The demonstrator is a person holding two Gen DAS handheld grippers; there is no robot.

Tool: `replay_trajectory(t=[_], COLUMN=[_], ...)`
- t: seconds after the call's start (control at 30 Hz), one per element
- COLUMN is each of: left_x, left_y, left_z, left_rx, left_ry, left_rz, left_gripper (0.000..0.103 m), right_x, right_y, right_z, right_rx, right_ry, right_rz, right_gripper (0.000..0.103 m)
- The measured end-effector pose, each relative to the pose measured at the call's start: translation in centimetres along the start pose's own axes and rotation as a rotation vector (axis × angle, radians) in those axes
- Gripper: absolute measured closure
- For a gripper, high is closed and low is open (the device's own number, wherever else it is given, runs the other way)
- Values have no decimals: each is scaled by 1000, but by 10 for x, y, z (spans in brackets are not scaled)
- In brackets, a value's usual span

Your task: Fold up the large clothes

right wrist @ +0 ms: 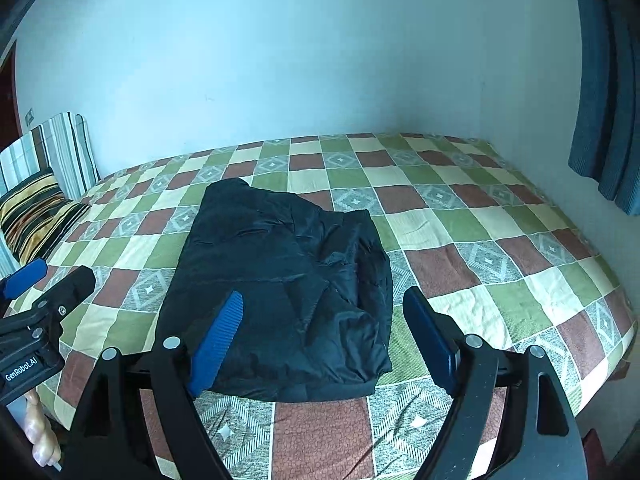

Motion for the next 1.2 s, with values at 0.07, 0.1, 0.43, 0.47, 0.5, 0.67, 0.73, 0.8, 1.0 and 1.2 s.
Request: replay_trajectory(t=[0.07,0.1,0.43,0.47,0.5,0.67,0.73,0.8,1.0,1.2], left_x=[1,1,-2,-2,-2,-3,-3,-2,-3,-3], left_y=[3,4,11,12,12,12,12,12,13,15], left_z=[0,1,0,0,0,-1,-1,-1,-1,-1], left_rx=[-7,-9,-5,-8,-10,-8,-8,-9,-9,-13], left_ry=[2,7,39,37,35,36,36,34,33,32], left_rz=[7,7,-25,-23,-21,-23,-23,-19,-15,-16], left_gripper=[5,5,5,5,5,5,4,4,4,4], right_x=[1,2,4,3,3,3,3,3,3,4], right_y=[2,4,12,12,12,13,12,12,14,14], right_z=[0,0,1,1,1,1,1,1,0,0], right_rx=[-3,-6,-25,-24,-24,-23,-23,-23,-26,-26], right_ry=[2,2,2,3,3,3,3,3,3,2], right_rz=[3,5,10,11,11,11,11,11,11,11], right_gripper=[22,22,22,22,22,22,22,22,22,22])
Point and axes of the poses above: each gripper's, at about its wrist camera, not at the fingertips, and y roughly against the way its jaws point, x to its left, z to its top, the point moved 10 cm from there along -y, roughly the way its jaws point
